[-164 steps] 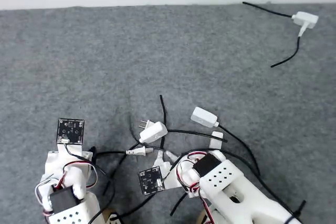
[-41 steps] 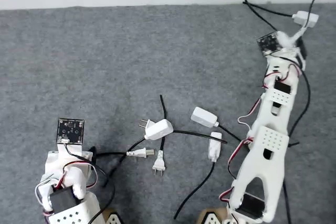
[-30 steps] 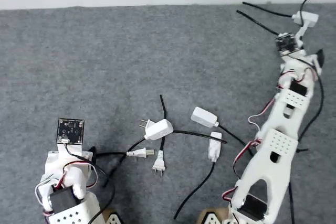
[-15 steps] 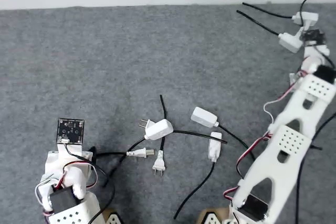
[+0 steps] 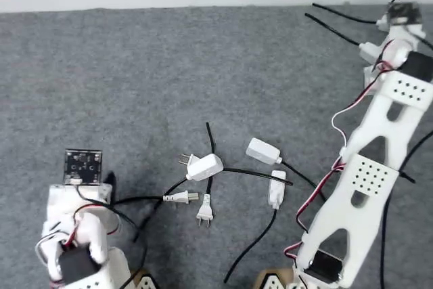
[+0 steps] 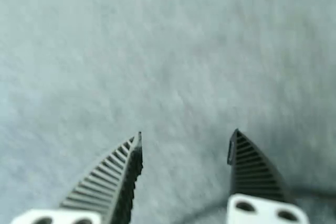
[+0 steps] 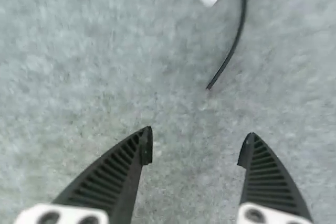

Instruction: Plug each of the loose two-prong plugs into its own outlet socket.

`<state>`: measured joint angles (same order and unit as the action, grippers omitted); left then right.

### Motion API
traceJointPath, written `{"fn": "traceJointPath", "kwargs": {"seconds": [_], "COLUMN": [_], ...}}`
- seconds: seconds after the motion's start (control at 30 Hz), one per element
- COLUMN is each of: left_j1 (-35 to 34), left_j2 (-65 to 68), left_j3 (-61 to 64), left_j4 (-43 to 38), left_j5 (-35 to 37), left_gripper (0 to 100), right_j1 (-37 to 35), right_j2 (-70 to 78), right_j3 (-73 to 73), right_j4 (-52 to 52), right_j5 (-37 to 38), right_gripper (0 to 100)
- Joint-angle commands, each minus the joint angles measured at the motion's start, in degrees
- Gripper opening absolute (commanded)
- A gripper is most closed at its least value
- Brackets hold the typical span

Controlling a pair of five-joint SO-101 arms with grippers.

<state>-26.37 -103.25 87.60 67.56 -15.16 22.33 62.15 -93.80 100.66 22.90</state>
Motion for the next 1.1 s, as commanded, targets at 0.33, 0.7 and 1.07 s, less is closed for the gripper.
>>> {"fn": "traceJointPath", "kwargs": {"seconds": [0.33, 0.7, 1.07], "left_j1": [0.1, 0.1, 0.9], "left_j2": [-0.4, -0.4, -0.4], "left_j3": [-36.0, -46.9, -41.2], "left_j4": [-1.2, 9.5, 10.5], "left_j5": [0.1, 0.1, 0.1], "left_gripper": [25, 3, 3], "right_j1": [-3.7, -16.6, -36.3], "right_j2": [-27.8, -55.1, -92.0], "right_j3": [-1.8, 30.4, 95.5], "right_j4": [2.6, 2.6, -1.2], "right_j5": [-0.9, -1.0, -0.6], "right_gripper": [26.0, 25.9, 25.9]}}
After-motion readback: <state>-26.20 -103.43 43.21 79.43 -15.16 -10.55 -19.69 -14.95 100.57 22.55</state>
